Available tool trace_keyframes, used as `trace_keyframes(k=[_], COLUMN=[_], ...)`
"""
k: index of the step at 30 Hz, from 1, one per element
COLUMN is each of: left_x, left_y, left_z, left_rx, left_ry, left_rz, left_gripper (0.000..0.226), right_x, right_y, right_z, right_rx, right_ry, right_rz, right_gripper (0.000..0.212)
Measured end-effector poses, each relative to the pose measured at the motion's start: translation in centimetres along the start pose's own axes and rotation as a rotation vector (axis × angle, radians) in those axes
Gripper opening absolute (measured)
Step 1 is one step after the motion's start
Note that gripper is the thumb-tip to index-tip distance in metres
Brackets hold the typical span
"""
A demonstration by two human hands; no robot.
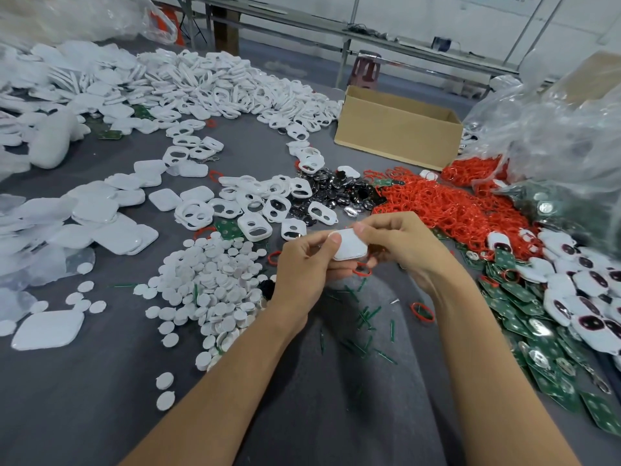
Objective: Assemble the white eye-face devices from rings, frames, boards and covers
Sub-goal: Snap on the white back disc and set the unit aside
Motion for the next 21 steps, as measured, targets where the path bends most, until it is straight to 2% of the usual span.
trace_keyframes(k=[4, 11, 17, 19, 21], left_x=[0.2, 0.9, 0.9, 1.0, 1.0], left_y=[0.0, -0.1, -0.5, -0.7, -0.8], left_z=[0.0, -0.4, -0.5, -0.6, -0.5], left_rx=[-0.050, -0.152, -0.232, -0.271, -0.272], left_ry=[0.006, 0.077, 0.142, 0.148, 0.133], left_rz=[-0.017, -0.130, -0.179, -0.164, -0.125], left_gripper=[0.018, 0.017, 0.017, 0.019, 0.021], right_x=[-0.2, -0.5, -0.4, -0.3, -0.2], right_y=[0.1, 0.8, 1.9, 2.5, 2.9], right_z=[-0.1, -0.3, -0.5, -0.4, -0.3], right_rx=[-0.026, -0.107, -0.209, -0.170, -0.068], right_ry=[0.032, 0.026, -0.051, -0.080, -0.060], right_rz=[-0.069, -0.040, 0.001, -0.005, 0.068], right_gripper=[0.014, 0.008, 0.013, 0.008, 0.014])
Point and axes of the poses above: each hand's wrist, its own z-axis away from the middle knuckle, its own y-axis out of the palm, x = y × z, the point moved 2 cm from there along -z, towards the middle knuckle, and after that the axes turned 7 degrees about y, right-handed, at the moved point
